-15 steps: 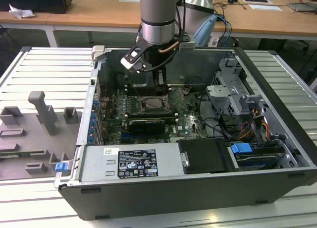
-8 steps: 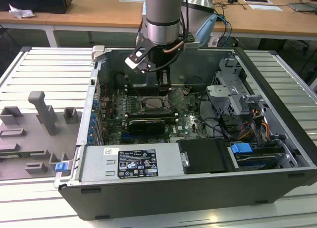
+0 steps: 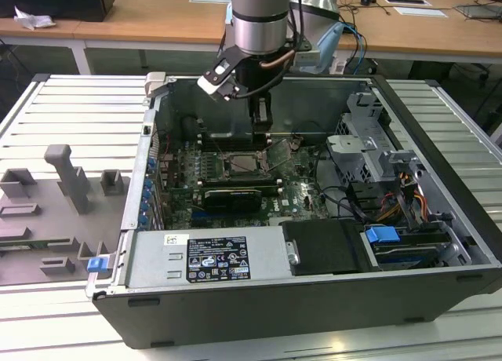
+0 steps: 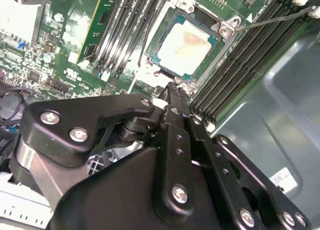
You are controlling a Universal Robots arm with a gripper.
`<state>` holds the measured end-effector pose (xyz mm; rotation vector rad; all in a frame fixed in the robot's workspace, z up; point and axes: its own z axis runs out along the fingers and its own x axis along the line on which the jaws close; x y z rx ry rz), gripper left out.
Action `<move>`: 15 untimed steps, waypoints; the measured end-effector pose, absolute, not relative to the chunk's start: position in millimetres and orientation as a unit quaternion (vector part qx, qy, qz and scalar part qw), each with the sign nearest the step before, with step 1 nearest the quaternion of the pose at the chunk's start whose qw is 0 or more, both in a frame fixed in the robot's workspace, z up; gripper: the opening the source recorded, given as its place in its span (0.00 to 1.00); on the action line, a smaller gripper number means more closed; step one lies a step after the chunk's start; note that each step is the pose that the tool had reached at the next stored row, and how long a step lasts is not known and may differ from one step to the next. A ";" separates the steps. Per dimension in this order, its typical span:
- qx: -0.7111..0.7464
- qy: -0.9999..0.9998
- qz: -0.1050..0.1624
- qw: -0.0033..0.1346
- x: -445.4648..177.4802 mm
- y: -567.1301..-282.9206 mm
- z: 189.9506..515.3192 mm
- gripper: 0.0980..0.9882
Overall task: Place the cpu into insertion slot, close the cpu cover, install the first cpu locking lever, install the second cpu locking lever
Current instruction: 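Close the cpu cover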
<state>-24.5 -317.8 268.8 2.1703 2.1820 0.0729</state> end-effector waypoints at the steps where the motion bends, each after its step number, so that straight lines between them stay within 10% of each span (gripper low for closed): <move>1: 0.705 0.709 0.024 0.032 -24.3 -317.8 269.8 0.01; 15: 0.705 0.709 0.016 0.025 6.3 -317.8 273.6 0.01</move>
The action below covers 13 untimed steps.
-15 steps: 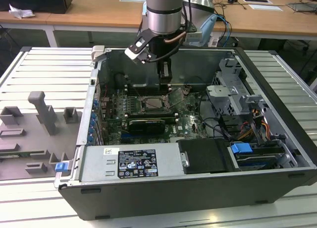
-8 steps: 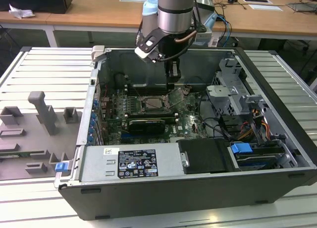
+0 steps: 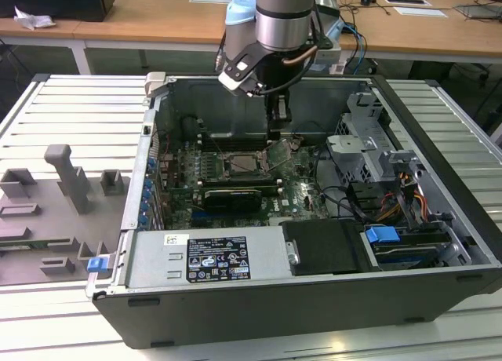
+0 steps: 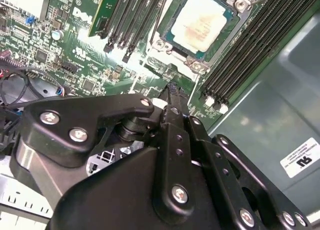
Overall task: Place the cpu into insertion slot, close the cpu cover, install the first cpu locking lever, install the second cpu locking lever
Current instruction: 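Close the cpu cover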
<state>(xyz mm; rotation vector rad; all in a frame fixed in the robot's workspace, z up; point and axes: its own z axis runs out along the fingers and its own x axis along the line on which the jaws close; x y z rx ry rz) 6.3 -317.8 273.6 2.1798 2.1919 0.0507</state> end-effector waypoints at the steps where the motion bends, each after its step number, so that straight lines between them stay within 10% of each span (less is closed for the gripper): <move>1: 0.705 0.709 0.016 0.025 7.0 -317.8 273.7 0.01; 13: 0.699 0.714 0.012 0.021 38.2 -317.3 265.7 0.01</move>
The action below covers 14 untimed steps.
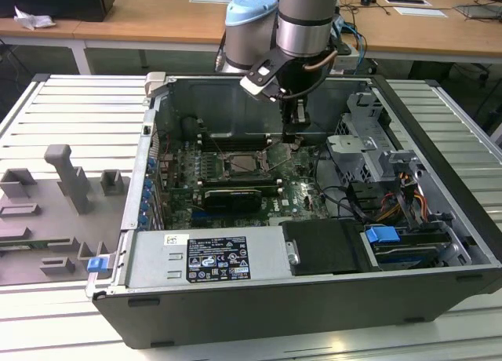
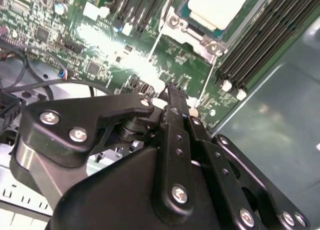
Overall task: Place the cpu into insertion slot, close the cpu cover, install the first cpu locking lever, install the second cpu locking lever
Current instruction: 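Close the cpu cover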
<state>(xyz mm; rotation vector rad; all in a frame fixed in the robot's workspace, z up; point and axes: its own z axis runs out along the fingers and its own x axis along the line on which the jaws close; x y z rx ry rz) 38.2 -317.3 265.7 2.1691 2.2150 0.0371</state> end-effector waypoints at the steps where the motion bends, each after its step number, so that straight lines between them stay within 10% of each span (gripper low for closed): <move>1: 0.699 0.715 0.012 0.021 39.0 -317.3 265.5 0.01; 14: 0.695 0.719 0.010 0.019 62.9 -316.3 262.0 0.01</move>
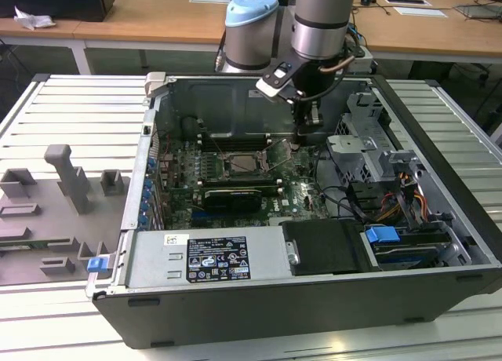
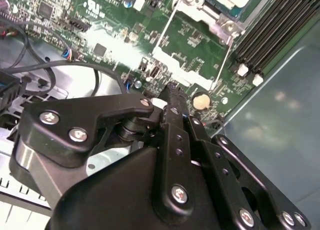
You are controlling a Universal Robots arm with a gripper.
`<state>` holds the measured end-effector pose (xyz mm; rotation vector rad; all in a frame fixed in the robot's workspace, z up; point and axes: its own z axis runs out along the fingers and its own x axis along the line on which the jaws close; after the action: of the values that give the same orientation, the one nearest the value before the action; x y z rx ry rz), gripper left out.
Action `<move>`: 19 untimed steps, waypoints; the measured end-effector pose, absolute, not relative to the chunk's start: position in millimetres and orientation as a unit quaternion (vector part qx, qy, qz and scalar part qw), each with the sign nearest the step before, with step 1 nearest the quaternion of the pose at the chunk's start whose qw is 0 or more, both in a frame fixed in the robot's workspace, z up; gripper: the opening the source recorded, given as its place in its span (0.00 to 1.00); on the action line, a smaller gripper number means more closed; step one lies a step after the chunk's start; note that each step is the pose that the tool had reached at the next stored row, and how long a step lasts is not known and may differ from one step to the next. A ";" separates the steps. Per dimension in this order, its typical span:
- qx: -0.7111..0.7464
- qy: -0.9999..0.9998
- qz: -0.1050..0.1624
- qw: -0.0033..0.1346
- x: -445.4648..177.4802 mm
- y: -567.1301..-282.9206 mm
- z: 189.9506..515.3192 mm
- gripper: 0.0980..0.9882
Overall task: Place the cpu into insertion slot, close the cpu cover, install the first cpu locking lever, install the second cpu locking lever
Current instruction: 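Close the cpu cover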
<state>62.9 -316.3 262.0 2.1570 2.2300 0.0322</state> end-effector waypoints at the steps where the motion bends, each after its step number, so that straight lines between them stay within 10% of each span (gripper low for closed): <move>1: 0.695 0.719 0.010 0.019 64.5 -316.2 261.6 0.01; 19: 0.685 0.729 0.007 0.015 58.2 -316.1 245.3 0.01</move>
<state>58.2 -316.1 245.3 2.1301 2.2671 0.0217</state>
